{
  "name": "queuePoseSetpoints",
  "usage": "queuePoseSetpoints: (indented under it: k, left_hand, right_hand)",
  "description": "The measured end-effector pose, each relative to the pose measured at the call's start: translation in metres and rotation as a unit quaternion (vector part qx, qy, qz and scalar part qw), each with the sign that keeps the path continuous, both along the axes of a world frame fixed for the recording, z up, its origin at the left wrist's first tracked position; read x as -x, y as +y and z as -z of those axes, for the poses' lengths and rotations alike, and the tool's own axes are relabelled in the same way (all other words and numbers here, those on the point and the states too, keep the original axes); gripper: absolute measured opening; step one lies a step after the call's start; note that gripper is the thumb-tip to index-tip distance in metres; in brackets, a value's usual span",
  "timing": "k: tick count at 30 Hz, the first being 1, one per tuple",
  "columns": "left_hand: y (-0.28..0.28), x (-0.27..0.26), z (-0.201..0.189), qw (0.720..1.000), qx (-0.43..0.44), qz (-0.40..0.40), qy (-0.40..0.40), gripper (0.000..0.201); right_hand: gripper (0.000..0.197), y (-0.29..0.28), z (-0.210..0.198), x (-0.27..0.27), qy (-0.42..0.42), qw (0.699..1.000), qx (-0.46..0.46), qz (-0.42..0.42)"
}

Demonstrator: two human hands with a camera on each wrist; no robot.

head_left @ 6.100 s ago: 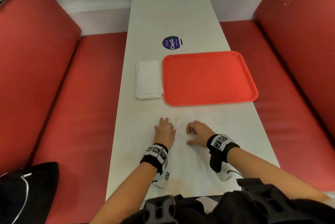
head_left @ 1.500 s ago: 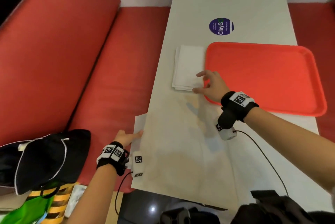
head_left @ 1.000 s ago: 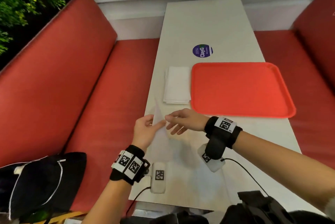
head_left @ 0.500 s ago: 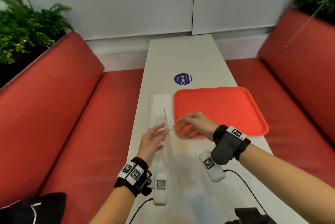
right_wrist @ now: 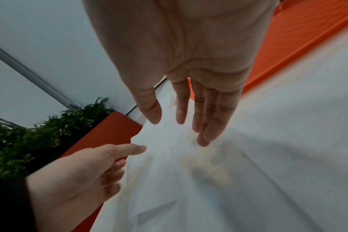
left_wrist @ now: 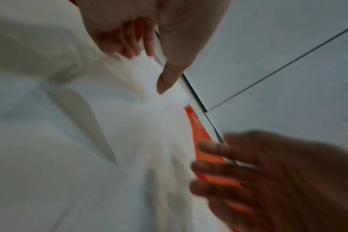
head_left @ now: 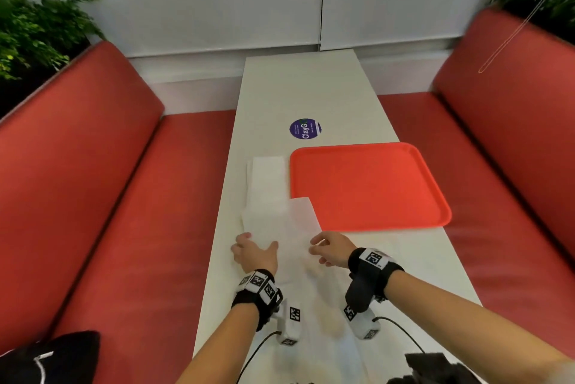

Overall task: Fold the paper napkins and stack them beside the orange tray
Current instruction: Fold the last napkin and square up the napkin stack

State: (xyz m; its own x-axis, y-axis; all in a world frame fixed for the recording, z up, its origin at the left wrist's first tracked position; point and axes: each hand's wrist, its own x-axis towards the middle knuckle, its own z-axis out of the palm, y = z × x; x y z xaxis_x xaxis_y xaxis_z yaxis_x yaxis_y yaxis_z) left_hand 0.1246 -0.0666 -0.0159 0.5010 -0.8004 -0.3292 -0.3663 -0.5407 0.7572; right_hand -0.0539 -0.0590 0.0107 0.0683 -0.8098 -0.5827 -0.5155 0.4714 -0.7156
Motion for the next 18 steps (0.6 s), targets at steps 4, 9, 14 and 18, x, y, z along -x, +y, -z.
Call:
queuePoseSetpoints:
  k: [4,9,14,18]
  left_hand:
    - [-0.010,-0.015,0.000,0.993,-0.105,0.008,-0.053,0.094]
    - [-0.023,-0.020,0.004,0.996,-0.091,0.021,0.010,0.072]
    - [-0.020,-0.006,-0.029,0.985,0.017,0.101,0.138,0.016]
    - [-0.015,0.004,-0.080,0.945,0.012,0.189,0.266,0.028]
  right_hand:
    - [0.026,-0.005,0.005,0.008,0.001,1.000,-0.012,0.009]
    - [0.028,-0.013,0.008,0.015,0.009,1.000,0.005,0.012]
    - [0.018,-0.020,0.001,0.023,-0.015,0.998,0.041,0.054]
    - [0.019,-0.023,-0.003,0.028,-0.046,0.994,0.043,0.091]
